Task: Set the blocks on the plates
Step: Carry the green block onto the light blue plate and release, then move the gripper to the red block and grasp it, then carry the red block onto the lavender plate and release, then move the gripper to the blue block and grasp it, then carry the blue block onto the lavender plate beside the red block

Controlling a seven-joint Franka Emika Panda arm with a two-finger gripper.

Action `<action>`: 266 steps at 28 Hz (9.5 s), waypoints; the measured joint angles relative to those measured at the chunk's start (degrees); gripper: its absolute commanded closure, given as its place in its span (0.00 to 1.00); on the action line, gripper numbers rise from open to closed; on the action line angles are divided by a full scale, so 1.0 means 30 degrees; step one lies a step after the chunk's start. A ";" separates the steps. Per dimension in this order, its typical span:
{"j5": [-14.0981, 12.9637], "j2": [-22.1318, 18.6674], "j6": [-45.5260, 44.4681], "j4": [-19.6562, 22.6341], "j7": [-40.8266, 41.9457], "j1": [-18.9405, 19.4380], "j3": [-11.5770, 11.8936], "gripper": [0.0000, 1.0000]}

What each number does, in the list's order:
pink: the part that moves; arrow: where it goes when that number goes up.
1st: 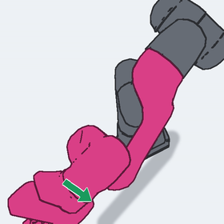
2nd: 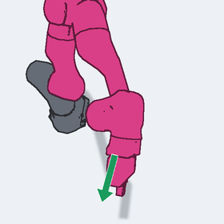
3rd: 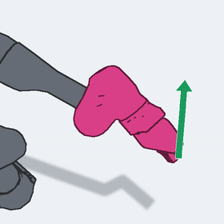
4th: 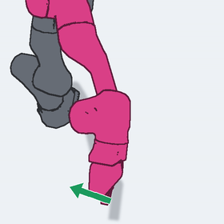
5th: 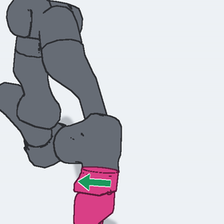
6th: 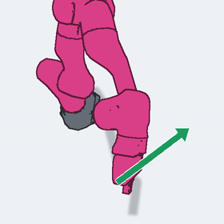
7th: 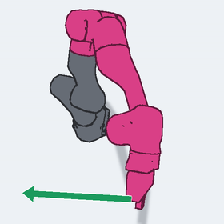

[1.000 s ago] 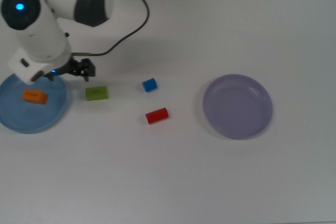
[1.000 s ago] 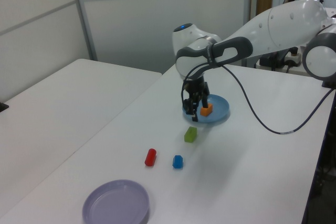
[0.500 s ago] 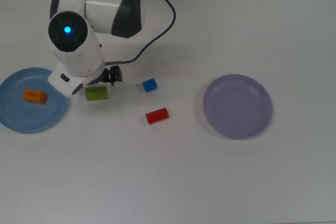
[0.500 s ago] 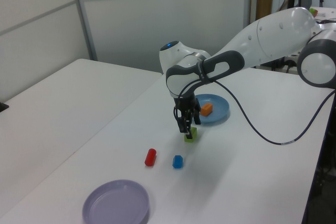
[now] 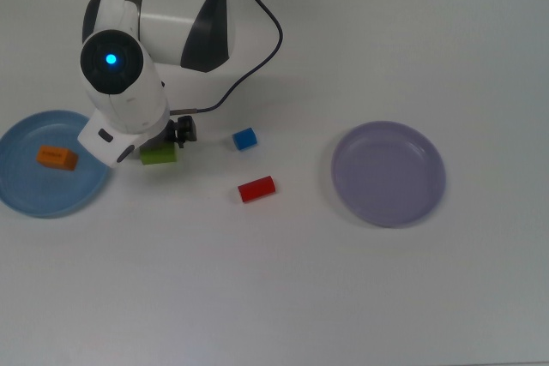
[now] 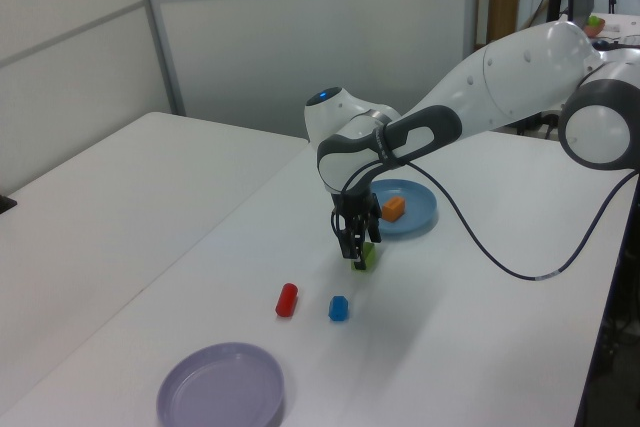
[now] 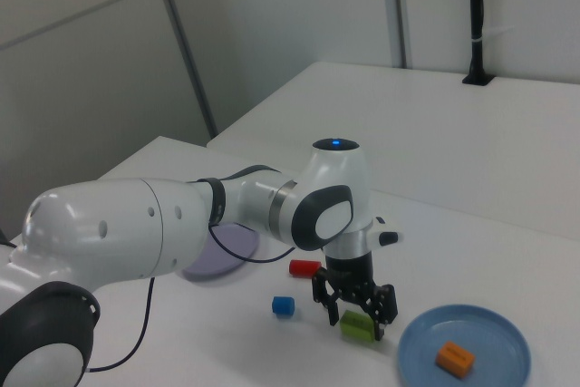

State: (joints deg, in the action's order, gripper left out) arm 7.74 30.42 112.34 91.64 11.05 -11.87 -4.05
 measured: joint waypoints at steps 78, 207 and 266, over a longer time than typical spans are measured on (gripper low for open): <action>-0.1731 -0.0447 0.2206 -0.1311 0.1399 0.2384 -0.0290 0.00; 0.0596 -0.0667 0.1962 -0.1453 -0.5462 0.8039 -0.1714 0.00; -0.0326 -0.2537 0.1931 0.2285 -0.0699 0.3816 -0.2434 0.80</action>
State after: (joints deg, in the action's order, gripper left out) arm 6.76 22.81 118.13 98.50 8.95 -0.42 -11.35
